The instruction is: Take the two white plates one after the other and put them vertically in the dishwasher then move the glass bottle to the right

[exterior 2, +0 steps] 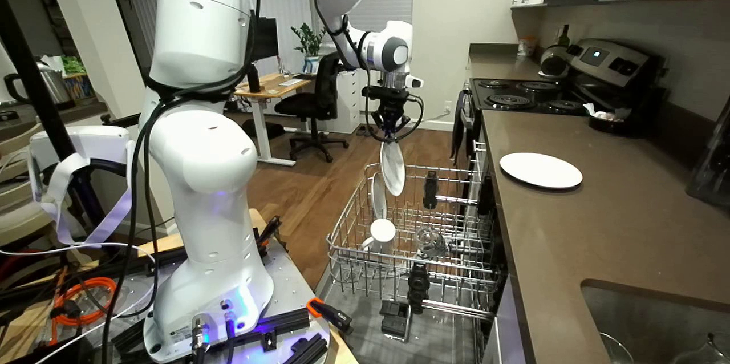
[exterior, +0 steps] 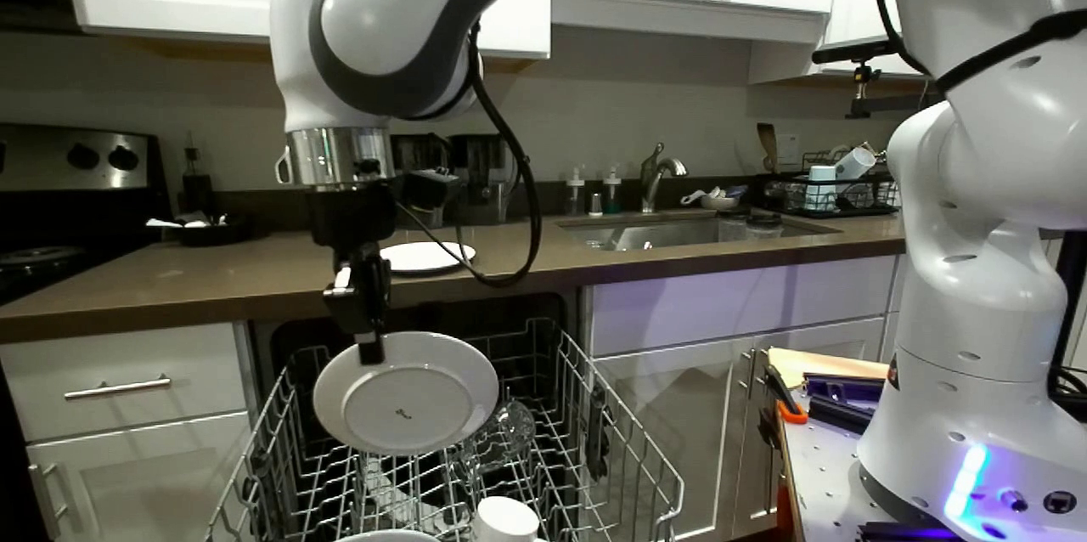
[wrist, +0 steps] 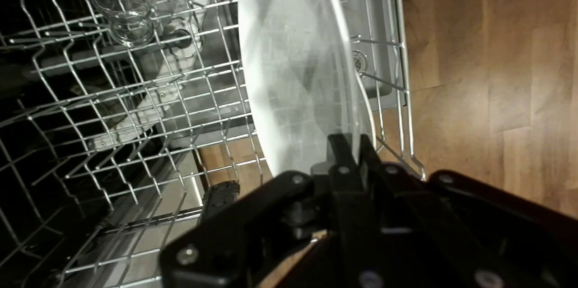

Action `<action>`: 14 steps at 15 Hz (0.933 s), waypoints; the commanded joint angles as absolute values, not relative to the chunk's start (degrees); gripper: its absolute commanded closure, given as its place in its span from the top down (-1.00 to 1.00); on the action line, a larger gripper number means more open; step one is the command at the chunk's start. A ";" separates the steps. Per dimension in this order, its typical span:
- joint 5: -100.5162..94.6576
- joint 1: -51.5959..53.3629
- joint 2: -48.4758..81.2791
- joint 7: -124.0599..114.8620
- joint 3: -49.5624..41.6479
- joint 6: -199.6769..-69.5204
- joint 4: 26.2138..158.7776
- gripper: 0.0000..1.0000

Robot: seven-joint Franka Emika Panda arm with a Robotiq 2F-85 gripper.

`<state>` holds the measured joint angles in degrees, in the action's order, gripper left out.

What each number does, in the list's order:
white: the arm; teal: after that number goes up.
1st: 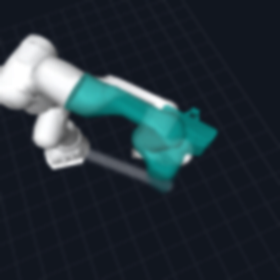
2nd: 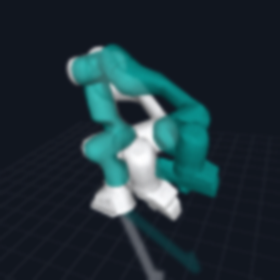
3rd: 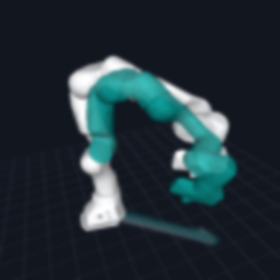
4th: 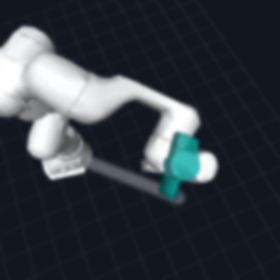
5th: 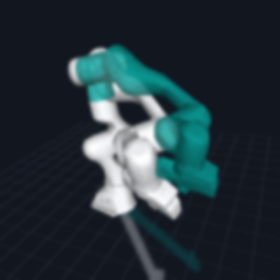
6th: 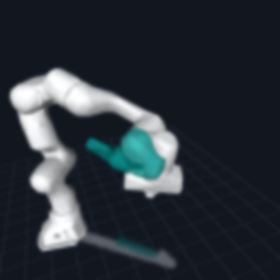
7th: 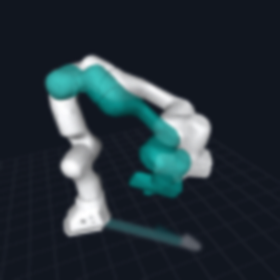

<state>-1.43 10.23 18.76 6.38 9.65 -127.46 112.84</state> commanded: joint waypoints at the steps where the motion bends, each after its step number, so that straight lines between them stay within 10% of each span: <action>1: 3.95 7.82 18.49 13.98 11.48 -128.18 113.20 -0.92; 14: 8.63 5.97 26.55 21.84 12.11 -127.11 106.05 -0.92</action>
<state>8.12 6.85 24.67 20.18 11.15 -127.46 109.11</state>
